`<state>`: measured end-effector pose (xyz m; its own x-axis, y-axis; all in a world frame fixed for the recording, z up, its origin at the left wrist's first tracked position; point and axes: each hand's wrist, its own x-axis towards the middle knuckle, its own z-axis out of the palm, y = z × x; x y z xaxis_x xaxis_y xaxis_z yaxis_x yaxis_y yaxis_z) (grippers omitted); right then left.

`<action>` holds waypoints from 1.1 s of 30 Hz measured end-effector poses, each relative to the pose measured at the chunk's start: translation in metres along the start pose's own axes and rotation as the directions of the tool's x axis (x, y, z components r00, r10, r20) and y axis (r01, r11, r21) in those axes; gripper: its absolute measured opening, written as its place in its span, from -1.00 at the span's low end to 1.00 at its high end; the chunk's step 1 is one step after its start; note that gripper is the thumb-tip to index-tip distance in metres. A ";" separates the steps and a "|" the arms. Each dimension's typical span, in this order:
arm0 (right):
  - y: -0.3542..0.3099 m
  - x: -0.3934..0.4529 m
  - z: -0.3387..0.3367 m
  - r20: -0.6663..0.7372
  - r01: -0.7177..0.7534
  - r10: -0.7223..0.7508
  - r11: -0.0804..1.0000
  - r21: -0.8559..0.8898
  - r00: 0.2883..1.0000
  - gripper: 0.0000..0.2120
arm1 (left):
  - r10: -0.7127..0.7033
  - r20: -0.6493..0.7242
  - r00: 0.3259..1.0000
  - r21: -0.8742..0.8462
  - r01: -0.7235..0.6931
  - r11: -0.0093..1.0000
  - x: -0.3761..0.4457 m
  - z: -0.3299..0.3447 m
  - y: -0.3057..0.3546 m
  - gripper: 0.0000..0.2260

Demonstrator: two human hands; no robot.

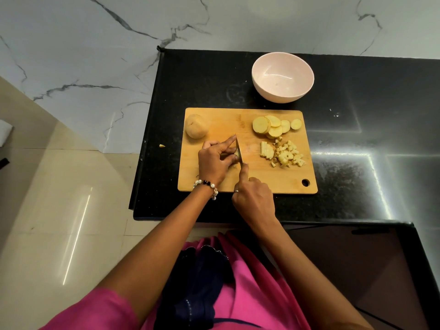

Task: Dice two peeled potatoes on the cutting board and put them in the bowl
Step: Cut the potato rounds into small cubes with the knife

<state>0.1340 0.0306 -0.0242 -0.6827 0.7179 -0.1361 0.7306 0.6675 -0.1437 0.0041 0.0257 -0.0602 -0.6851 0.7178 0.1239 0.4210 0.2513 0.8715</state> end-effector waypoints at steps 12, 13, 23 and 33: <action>0.013 -0.026 0.006 -0.033 -0.103 0.103 0.995 -0.004 0.994 -0.37 | 0.109 -0.020 0.994 0.113 -0.106 0.988 -0.002 0.002 -0.004 -0.51; 0.018 -0.022 0.004 -0.039 -0.128 0.128 0.992 0.024 0.991 -0.39 | 0.107 -0.017 0.994 0.115 -0.104 0.988 -0.002 0.002 -0.004 -0.51; 0.028 -0.010 -0.004 -0.103 -0.083 0.109 0.971 0.225 0.989 -0.46 | 0.066 -0.001 0.998 0.120 -0.065 0.991 -0.002 0.000 -0.002 -0.48; 0.004 -0.014 -0.004 -0.033 -0.053 0.059 0.985 0.165 0.998 -0.45 | 0.061 -0.042 0.997 0.087 -0.058 0.995 -0.004 0.000 0.003 -0.50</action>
<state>0.1465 0.0243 -0.0193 -0.6373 0.7625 -0.1115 0.7537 0.5867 -0.2960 0.0079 0.0234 -0.0584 -0.6821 0.7043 0.1969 0.5098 0.2648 0.8185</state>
